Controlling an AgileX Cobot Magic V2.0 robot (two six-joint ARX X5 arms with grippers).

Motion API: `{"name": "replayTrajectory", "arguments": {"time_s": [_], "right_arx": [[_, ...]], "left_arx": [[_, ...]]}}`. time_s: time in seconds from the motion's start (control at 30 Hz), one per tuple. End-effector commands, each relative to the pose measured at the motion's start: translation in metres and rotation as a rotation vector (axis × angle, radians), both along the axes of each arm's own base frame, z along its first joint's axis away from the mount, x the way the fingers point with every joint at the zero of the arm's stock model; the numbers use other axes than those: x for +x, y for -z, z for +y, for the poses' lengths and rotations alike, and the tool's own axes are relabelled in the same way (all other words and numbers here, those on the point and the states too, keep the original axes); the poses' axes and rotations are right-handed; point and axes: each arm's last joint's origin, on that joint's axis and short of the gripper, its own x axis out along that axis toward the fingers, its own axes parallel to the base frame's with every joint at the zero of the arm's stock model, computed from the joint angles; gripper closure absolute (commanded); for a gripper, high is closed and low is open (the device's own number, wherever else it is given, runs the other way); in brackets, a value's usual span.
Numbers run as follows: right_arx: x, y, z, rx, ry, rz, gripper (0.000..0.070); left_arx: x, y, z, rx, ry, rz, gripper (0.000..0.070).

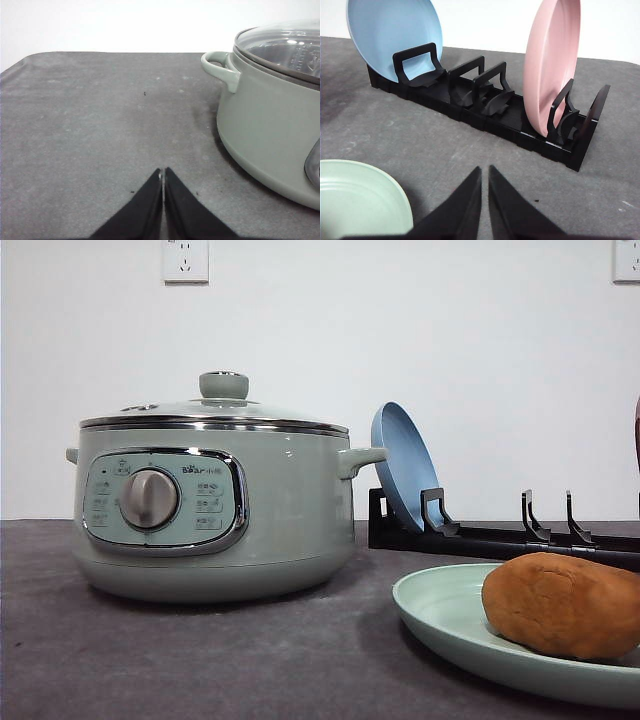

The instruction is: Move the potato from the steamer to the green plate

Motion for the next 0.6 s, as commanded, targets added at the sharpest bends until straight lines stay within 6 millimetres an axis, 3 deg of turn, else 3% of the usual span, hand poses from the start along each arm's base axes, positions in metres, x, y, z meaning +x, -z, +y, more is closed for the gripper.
{"name": "replayTrajectory", "arguments": {"time_s": [0.0,0.57], "right_arx": [[0.0003,0.001,-0.0002,-0.005,0.004,-0.001,0.0687],[0.0003,0.001,-0.0002,-0.005,0.004,-0.001,0.0687]], "left_arx": [[0.0008,0.0076,0.0001,-0.007,0.001,0.026,0.07],[0.0008,0.0076,0.0001,-0.007,0.001,0.026,0.07]]}}
